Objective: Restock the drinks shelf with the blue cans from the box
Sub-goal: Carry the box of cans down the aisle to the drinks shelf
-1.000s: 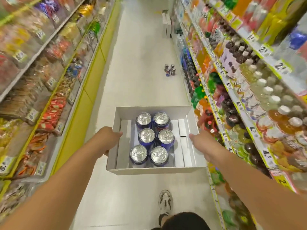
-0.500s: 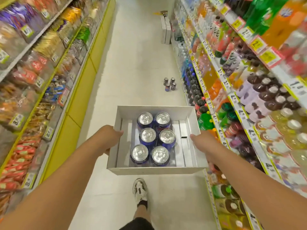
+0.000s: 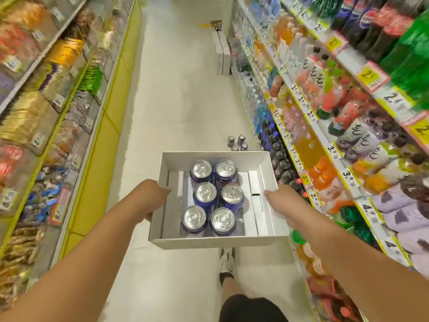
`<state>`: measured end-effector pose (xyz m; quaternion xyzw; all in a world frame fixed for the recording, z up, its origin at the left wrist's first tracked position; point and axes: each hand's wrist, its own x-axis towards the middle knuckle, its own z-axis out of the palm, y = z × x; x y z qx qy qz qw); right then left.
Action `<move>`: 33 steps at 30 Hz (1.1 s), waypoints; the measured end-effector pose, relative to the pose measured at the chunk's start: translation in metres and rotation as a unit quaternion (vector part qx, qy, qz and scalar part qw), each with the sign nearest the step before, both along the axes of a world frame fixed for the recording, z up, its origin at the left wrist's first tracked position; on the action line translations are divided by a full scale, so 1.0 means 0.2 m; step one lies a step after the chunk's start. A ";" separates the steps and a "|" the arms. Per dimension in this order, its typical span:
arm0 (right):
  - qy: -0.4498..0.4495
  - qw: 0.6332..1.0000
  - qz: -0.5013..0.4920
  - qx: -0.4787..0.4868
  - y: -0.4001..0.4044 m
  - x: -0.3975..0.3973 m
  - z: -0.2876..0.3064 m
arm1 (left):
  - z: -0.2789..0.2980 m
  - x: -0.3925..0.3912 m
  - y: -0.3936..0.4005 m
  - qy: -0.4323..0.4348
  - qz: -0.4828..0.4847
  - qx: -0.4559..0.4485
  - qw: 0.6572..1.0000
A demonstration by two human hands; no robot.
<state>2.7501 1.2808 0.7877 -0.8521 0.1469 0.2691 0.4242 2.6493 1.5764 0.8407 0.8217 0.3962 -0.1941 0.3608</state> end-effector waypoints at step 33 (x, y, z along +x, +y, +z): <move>0.032 0.991 -0.121 -0.038 1.44 3.42 -0.11 | -0.14 4.04 1.54 0.010 -0.177 -0.038 0.983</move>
